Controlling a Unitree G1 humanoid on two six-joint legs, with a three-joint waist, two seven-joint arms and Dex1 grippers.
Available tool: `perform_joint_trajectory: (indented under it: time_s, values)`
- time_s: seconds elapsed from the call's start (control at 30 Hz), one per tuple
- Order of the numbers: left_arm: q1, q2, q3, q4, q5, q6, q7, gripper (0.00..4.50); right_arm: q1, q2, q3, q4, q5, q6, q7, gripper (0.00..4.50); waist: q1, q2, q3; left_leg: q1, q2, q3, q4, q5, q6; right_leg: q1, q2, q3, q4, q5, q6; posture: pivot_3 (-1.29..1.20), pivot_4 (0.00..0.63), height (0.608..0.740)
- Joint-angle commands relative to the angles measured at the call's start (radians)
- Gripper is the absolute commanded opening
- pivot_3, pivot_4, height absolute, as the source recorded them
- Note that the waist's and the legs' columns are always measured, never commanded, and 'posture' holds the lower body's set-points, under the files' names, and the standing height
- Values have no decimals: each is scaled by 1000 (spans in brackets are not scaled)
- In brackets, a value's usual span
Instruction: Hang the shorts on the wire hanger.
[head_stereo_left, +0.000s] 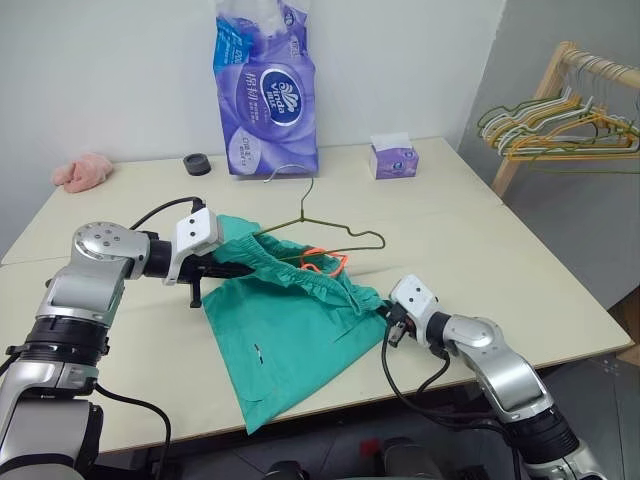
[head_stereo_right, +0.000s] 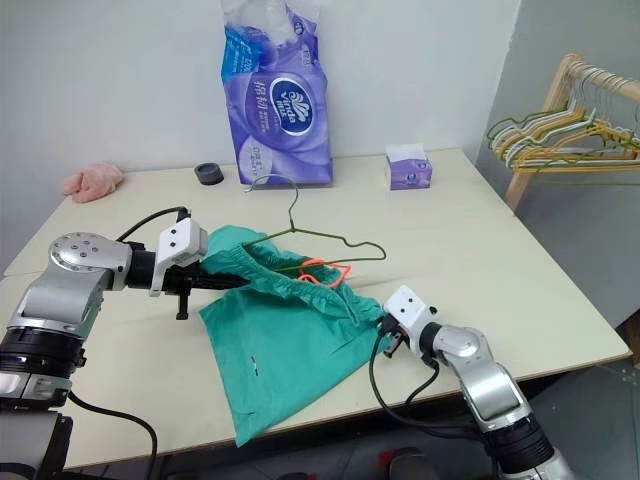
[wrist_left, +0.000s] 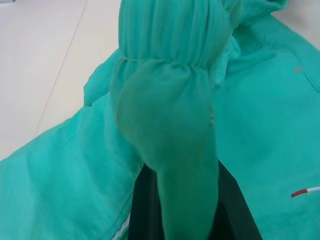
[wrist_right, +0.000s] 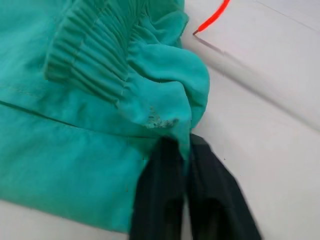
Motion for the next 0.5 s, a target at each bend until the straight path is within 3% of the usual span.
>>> perform_joint_trajectory:
  time_s: [0.03,0.23,0.5]
  values:
    - [30,60,55,-88,-54,57,-46,0,-58,77,-172,-35,159,180,-38,48,-4,0,0,0,0,0,0,0,0,0,0,0,0,0,0,-125,0,740]
    - [59,117,86,-137,-99,122,-80,0,-143,129,-383,-27,346,482,-83,48,-6,0,0,0,0,-3,-1,-1,1,-1,0,0,5,0,0,-120,0,740]
    - [74,135,79,-154,-98,133,-102,0,-176,92,-434,-14,417,552,-122,48,-10,1,0,0,-1,-3,0,-1,2,-2,-1,0,7,0,0,-121,0,740]
